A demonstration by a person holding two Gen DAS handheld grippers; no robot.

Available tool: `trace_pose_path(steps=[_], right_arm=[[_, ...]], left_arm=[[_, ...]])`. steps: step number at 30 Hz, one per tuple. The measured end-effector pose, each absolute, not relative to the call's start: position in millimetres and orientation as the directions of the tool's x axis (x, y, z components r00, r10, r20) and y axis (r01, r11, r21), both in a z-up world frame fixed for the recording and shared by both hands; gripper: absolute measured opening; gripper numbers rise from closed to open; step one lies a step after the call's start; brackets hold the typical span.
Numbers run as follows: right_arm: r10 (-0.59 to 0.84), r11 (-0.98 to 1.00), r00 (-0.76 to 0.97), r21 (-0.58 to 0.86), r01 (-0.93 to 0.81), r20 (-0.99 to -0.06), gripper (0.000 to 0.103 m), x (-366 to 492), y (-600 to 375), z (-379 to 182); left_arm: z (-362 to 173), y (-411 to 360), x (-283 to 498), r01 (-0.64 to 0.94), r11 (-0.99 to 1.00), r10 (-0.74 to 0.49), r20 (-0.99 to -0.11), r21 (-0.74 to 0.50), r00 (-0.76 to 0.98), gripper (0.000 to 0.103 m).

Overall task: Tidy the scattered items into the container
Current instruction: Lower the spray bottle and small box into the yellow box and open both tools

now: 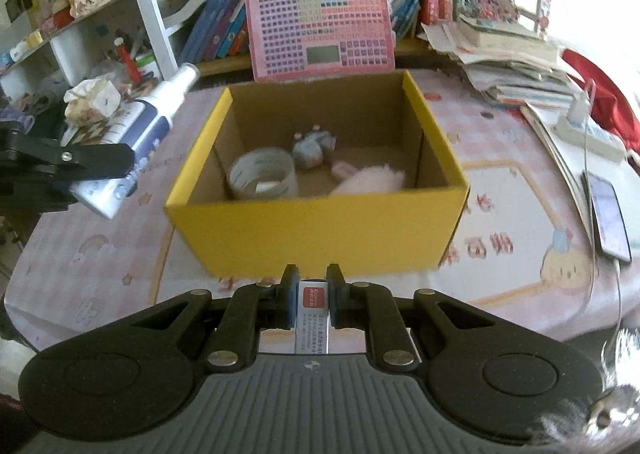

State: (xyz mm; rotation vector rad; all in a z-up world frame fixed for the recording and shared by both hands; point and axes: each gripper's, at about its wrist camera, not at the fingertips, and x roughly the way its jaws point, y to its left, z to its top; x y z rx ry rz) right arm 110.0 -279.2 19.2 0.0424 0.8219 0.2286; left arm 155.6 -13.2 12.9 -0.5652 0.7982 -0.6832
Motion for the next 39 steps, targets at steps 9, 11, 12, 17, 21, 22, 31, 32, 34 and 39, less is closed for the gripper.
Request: trace_pose_path(steps=[9,11,12,17,21,22,31,32,34,39], right_arm=[[0.265,0.952,0.695,0.066,-0.300,-0.668,0.014,188,-295,30],[0.271,0.944,0.689,0.045,-0.328,-0.672,0.014,210,-294,27],[0.278,0.938,0.681,0.038,-0.345,-0.677,0.014,221,-293,24],[0.287,0.909,0.624,0.000,-0.418,-0.727,0.014,272,-285,3],[0.302,0.889,0.562,0.015,-0.457,-0.770,0.014,302,-279,-12],[0.305,0.885,0.549,0.018,-0.466,-0.778,0.014,307,-277,-15],[0.273,0.862,0.458,0.005,-0.506,-0.846,0.014,339,-260,-38],[0.271,0.861,0.456,0.002,-0.509,-0.848,0.014,340,-260,-39],[0.266,0.864,0.460,-0.003,-0.504,-0.847,0.017,340,-260,-39],[0.295,0.858,0.495,-0.001,-0.513,-0.817,0.038,331,-264,-29]], left_arm=[[9,-64,205,0.355,0.758,-0.644,-0.540,-0.548,0.542,0.031],[3,-74,215,0.343,0.788,-0.610,-0.577,-0.511,0.544,0.031],[-1,-78,220,0.338,0.800,-0.596,-0.593,-0.496,0.541,0.031],[-15,-100,234,0.330,0.856,-0.517,-0.671,-0.398,0.531,0.031],[-25,-117,241,0.329,0.883,-0.465,-0.717,-0.334,0.520,0.031],[-27,-121,243,0.331,0.888,-0.454,-0.726,-0.320,0.517,0.031],[-37,-142,247,0.332,0.919,-0.366,-0.773,-0.212,0.518,0.031],[-37,-143,247,0.328,0.922,-0.358,-0.772,-0.205,0.525,0.031],[-36,-142,244,0.314,0.930,-0.341,-0.765,-0.190,0.546,0.033],[-22,-134,234,0.285,0.937,-0.339,-0.713,-0.201,0.614,0.048]])
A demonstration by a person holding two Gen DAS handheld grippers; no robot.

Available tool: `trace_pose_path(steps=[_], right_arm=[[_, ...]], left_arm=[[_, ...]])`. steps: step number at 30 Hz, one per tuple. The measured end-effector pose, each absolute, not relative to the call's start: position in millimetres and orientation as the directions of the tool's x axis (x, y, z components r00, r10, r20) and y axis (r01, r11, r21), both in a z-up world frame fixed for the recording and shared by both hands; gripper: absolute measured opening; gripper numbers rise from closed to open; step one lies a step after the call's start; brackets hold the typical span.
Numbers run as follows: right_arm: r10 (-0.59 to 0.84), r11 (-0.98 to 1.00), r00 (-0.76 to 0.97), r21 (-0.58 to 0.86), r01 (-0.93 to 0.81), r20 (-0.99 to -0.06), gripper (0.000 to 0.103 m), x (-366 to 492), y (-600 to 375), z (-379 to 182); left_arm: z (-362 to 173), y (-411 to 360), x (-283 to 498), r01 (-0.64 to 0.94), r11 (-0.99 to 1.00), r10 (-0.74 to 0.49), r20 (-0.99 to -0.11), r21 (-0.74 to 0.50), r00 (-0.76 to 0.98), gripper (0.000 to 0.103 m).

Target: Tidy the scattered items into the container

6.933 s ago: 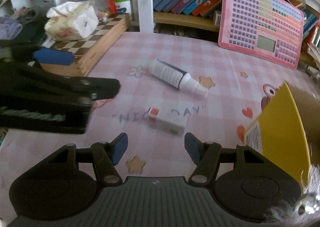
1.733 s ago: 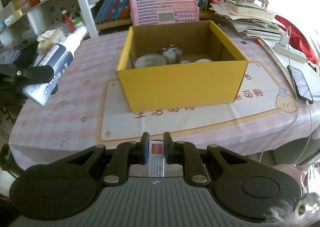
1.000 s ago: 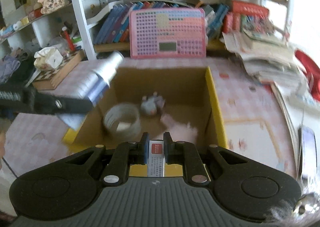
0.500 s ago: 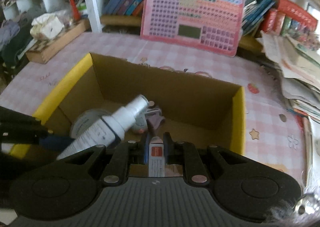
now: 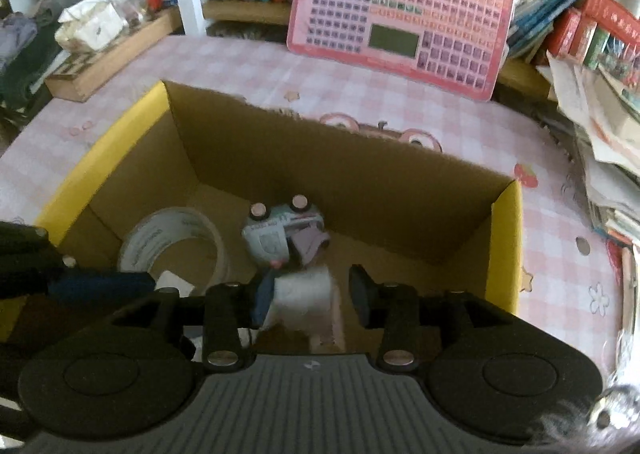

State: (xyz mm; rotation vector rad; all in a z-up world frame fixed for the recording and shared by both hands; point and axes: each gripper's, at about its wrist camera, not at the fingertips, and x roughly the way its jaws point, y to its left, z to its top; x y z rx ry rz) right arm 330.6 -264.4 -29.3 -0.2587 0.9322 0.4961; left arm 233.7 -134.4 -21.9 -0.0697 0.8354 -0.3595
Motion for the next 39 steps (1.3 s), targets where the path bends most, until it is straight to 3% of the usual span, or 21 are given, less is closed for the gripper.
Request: trace_pose_path(steps=[3,6,10,16,22,29,39], right_arm=[[0.309,0.864,0.532,-0.001,-0.504,-0.789,0.041,321,-269,-19],[0.335,0.873,0.582,0.012,-0.488,-0.741,0.047,306,-277,-3],[0.346,0.887,0.660,0.004,-0.461,-0.667,0.054,279,-285,18],[0.325,0.914,0.759,-0.018,-0.405,-0.564,0.073,228,-293,35],[0.291,0.946,0.816,0.020,-0.325,-0.500,0.082,177,-296,41],[0.264,0.960,0.828,0.054,-0.274,-0.494,0.084,122,-282,33],[0.264,0.955,0.811,0.025,-0.295,-0.522,0.087,52,-256,18]], left_arm=[[-11,-132,221,0.271,0.948,-0.311,-0.681,-0.169,0.663,0.066],[2,-126,206,0.263,0.952,-0.299,-0.640,-0.154,0.708,0.077],[20,-118,182,0.235,0.964,-0.264,-0.586,-0.127,0.766,0.086],[46,-85,131,0.114,0.979,-0.179,-0.447,-0.167,0.877,0.099],[52,-54,86,-0.033,0.990,-0.024,-0.387,-0.139,0.922,0.101],[37,-32,43,-0.140,0.987,0.091,-0.455,-0.075,0.886,0.101],[28,-13,-9,-0.201,0.977,0.137,-0.512,-0.072,0.848,0.103]])
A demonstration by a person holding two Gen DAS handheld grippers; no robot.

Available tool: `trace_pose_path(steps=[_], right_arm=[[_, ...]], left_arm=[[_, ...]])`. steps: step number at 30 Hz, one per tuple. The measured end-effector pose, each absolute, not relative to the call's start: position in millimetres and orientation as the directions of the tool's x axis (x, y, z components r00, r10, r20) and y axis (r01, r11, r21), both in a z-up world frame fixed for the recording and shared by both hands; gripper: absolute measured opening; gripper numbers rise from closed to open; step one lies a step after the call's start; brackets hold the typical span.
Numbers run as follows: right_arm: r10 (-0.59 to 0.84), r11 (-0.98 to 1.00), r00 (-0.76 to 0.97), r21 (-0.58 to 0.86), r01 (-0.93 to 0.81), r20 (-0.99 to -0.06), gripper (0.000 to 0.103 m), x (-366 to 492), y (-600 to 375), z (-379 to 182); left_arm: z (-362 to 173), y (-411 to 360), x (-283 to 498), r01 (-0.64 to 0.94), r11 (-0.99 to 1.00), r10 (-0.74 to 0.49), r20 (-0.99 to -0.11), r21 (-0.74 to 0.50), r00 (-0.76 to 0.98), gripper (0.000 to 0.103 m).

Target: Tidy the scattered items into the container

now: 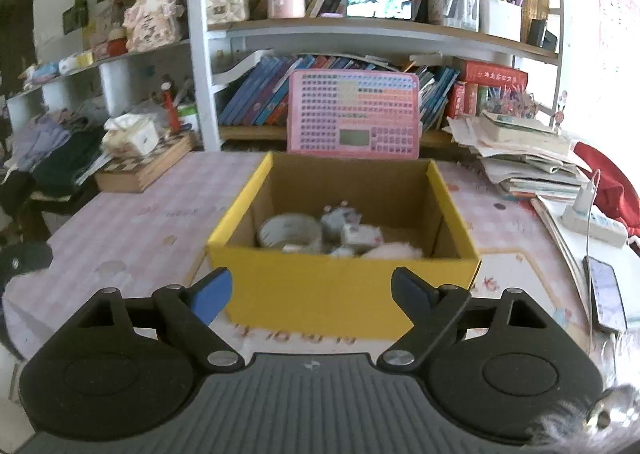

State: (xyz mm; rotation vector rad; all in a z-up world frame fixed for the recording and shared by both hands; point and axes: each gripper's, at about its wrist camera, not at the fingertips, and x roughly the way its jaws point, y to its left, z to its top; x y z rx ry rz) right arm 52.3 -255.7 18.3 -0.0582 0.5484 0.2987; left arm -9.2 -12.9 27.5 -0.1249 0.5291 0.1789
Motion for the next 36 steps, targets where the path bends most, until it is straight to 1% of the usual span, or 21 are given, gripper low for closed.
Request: trace_pose_path(steps=[11,15,20,25,30,36], right_arm=[[0.267,0.952,0.807,0.016,-0.304,-0.527,0.088,11,-242,13],[0.245,0.954,0.806,-0.014,-0.299,-0.539,0.088,2,-238,7],[0.257,0.952,0.788,0.006,-0.306,-0.560,0.090,-7,-237,5],[0.270,0.949,0.763,0.027,-0.314,-0.587,0.090,-17,-235,0],[0.272,0.946,0.761,0.019,-0.323,-0.589,0.095,-27,-233,-2],[0.267,0.948,0.746,0.029,-0.316,-0.611,0.097,-28,-234,-7]], left_arm=[[22,-5,-43,-0.207,0.977,0.147,-0.530,-0.054,0.835,0.103],[19,-6,-50,-0.210,0.978,0.167,-0.532,-0.020,0.830,0.103],[14,-10,-59,-0.200,0.980,0.170,-0.541,0.005,0.824,0.103],[11,-11,-67,-0.196,0.981,0.158,-0.563,-0.007,0.811,0.103],[7,-10,-71,-0.196,0.981,0.150,-0.586,-0.014,0.796,0.103],[2,-12,-73,-0.181,0.983,0.134,-0.617,-0.015,0.775,0.103]])
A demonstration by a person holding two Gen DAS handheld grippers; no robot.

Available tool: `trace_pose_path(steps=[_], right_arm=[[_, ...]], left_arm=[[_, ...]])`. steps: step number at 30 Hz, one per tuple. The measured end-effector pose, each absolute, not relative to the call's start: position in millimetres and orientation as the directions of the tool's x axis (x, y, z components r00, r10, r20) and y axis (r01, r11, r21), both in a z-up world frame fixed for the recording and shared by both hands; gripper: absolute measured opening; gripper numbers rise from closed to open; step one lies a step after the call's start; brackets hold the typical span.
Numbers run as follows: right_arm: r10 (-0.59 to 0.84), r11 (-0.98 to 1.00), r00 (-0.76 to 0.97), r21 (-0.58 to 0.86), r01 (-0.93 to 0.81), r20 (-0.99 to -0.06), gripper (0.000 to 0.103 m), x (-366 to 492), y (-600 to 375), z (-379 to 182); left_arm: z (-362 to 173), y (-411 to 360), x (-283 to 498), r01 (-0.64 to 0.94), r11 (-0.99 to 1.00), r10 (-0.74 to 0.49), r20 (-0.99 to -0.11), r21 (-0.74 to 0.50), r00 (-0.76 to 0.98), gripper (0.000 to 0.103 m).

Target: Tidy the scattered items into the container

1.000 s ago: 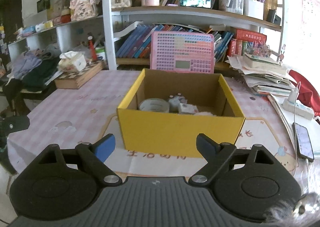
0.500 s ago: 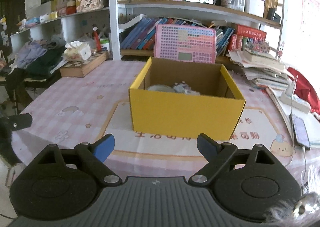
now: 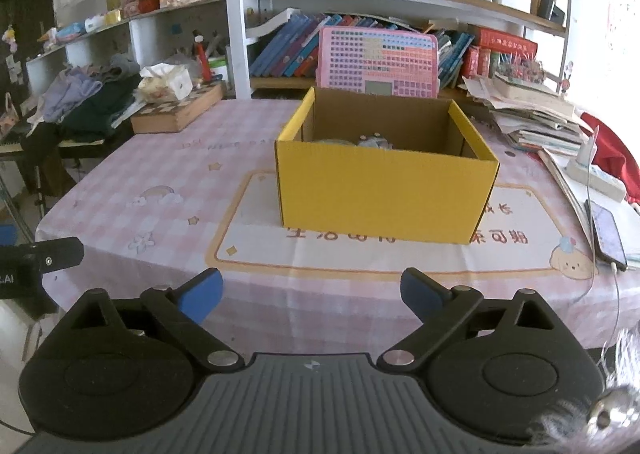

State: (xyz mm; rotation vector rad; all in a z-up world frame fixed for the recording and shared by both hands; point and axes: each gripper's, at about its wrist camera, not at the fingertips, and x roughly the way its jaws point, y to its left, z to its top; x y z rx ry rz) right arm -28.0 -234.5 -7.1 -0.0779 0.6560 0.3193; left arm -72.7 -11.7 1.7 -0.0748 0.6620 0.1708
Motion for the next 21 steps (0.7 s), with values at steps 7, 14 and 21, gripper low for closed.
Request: trace_pose_path(steps=[7,14,21], right_arm=[[0.272,0.945,0.737,0.025,-0.327,-0.619,0.098,-30,-234,-9],[0.264,0.948,0.731,0.028,-0.318,-0.629,0.099,-29,-237,-10],[0.262,0.948,0.725,0.031,-0.316,-0.637,0.100,-29,-240,-11]], left_arm=[[0,-18,-75,-0.155,0.988,0.118,-0.630,-0.003,0.767,0.103],[-2,-23,-71,-0.134,0.991,0.105,-0.646,0.005,0.756,0.103],[-3,-27,-67,-0.113,0.994,0.088,-0.657,0.004,0.749,0.103]])
